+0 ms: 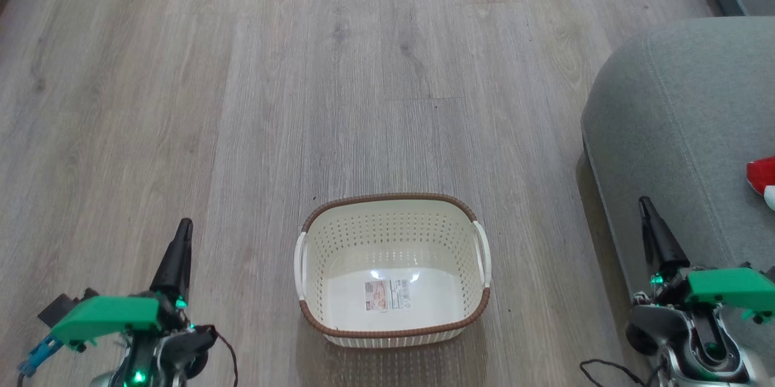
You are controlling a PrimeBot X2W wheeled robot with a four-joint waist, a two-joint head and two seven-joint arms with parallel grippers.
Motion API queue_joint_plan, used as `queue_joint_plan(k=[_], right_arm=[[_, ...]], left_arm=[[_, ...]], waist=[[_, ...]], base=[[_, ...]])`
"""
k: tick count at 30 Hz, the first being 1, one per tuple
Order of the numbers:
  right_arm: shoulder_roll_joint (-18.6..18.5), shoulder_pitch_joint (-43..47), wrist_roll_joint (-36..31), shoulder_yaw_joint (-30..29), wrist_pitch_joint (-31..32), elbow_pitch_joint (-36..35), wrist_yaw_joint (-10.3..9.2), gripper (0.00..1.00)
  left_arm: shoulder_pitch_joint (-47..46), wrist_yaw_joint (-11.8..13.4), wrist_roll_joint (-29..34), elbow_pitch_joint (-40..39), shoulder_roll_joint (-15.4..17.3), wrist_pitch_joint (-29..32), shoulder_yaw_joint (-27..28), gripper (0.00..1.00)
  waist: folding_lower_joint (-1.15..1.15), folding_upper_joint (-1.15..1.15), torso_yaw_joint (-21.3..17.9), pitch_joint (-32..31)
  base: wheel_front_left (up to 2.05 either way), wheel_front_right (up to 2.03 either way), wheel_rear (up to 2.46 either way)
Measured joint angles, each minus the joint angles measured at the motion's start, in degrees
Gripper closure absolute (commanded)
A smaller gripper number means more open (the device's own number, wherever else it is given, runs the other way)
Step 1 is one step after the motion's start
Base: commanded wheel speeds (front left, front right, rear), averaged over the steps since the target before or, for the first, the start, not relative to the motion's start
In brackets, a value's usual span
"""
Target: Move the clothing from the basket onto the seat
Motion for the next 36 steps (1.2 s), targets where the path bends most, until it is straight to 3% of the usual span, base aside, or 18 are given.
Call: queue_joint_plan(k=[36], right_arm=[[0.0, 0.0, 0.0, 0.0, 0.0, 0.0, 0.0, 1.0]], left_arm=[[0.0, 0.0, 0.0, 0.0, 0.0, 0.0, 0.0, 1.0]], waist=[[0.0, 0.0, 0.0, 0.0]], base=[[0.0, 0.0, 0.0]])
